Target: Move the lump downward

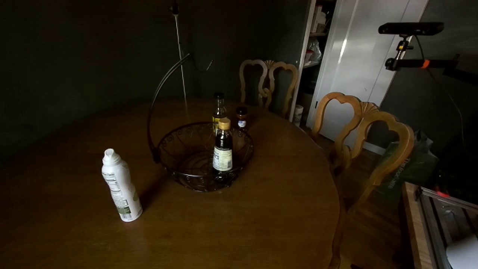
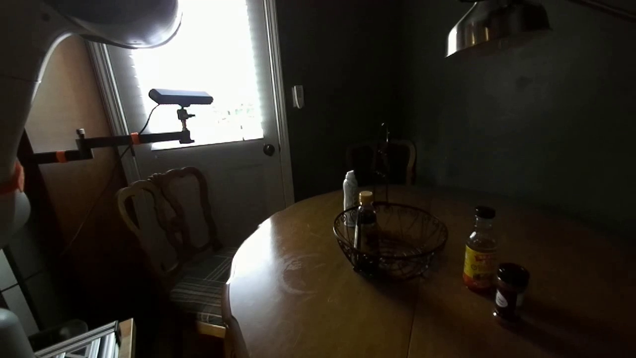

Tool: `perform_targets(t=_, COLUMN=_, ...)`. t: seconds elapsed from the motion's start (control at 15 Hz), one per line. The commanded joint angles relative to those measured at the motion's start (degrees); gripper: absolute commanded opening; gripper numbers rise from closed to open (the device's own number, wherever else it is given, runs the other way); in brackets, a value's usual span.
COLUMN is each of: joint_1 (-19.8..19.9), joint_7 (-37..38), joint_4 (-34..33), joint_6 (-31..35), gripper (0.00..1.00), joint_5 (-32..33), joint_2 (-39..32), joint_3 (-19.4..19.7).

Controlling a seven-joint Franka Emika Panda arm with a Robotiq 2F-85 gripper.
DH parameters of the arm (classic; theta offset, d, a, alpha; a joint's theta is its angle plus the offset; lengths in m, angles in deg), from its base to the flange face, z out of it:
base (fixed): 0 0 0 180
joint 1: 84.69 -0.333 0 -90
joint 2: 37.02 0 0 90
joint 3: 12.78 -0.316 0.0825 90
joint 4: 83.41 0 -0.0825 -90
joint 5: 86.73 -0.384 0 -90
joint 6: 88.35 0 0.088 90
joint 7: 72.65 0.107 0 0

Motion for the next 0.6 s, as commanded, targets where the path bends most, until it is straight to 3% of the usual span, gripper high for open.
perform_targets(t=0.0, joint_1=0.96, joint_7=-0.11, joint_4=1.03, joint_6=-5.12, gripper=0.00, joint_5=-0.27, joint_2=0.50, joint_3=-0.09)
perform_targets(t=0.53, joint_1=1.11, joint_7=0.57, joint_4=2.65, joint_6=-10.12, gripper=0.00, joint_5=1.61, joint_2=1.34, joint_3=1.59)
